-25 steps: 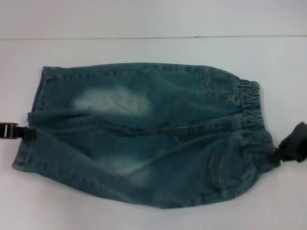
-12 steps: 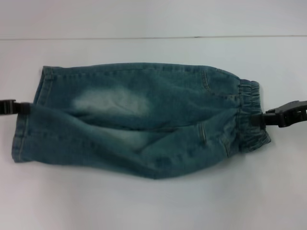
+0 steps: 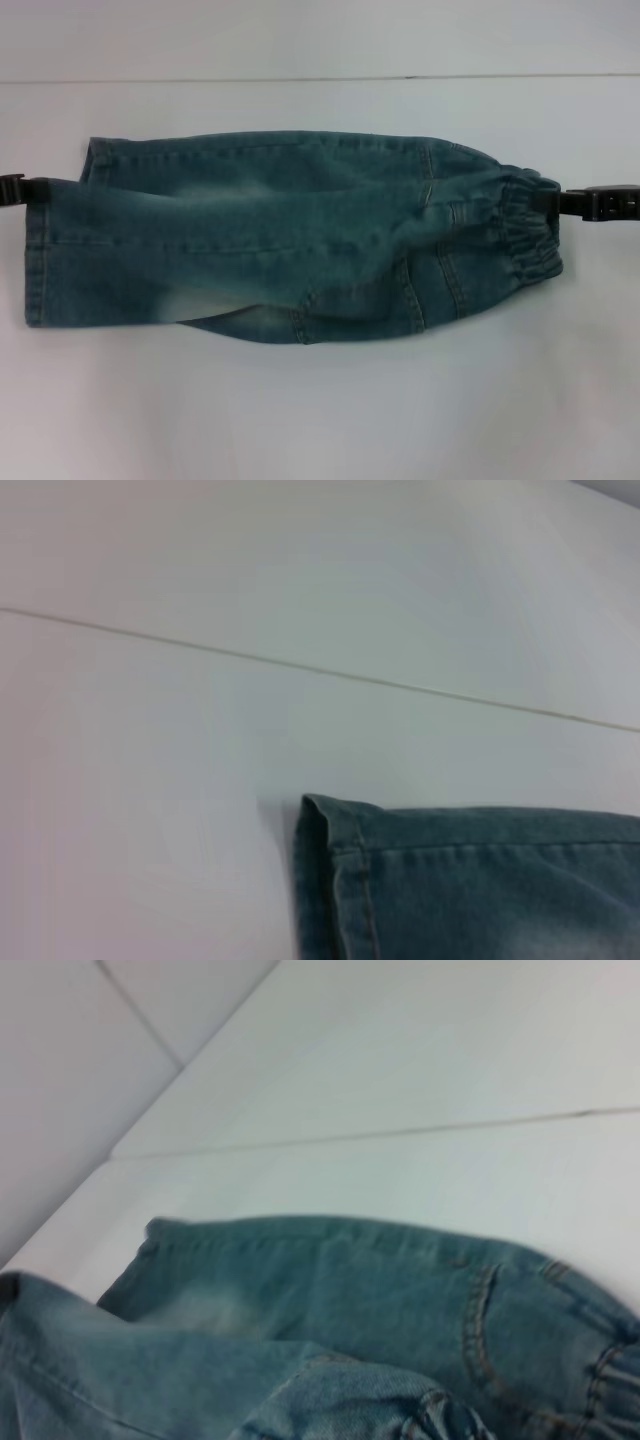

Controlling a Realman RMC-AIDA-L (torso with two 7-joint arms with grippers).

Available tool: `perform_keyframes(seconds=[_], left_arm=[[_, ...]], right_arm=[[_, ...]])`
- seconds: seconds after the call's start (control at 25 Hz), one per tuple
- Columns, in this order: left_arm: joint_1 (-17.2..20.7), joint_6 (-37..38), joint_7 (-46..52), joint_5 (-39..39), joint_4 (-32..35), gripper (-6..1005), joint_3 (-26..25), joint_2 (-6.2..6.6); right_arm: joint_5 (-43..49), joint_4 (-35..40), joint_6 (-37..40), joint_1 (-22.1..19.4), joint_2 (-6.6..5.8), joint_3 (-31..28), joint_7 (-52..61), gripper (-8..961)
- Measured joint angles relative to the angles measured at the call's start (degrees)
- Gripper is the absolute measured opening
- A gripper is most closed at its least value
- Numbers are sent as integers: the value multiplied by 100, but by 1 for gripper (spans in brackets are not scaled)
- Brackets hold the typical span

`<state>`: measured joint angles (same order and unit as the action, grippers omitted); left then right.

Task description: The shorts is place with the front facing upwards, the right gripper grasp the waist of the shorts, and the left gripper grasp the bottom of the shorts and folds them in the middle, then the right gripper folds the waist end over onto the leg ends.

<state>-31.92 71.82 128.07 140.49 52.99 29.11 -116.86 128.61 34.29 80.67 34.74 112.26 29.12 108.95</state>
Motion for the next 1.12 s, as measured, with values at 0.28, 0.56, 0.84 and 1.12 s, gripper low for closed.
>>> perform_keyframes(seconds=[0.28, 0.56, 0.84, 1.12], left_arm=[[-90, -473, -231, -19, -223, 38, 42, -77], [-220, -819, -630, -291, -276, 38, 66, -147], [-352, -1200, -800, -390, -297, 38, 125, -157], [-438, -1614, -879, -391, -513, 38, 344, -163]], right_arm=[[-269, -32, -588, 6, 166, 4, -178, 66], [-327, -99, -1066, 166, 257, 40, -567, 69], [-645, -111, -1402, 165, 271, 0, -778, 73], [-1042, -233, -1625, 150, 271, 47, -906, 76]])
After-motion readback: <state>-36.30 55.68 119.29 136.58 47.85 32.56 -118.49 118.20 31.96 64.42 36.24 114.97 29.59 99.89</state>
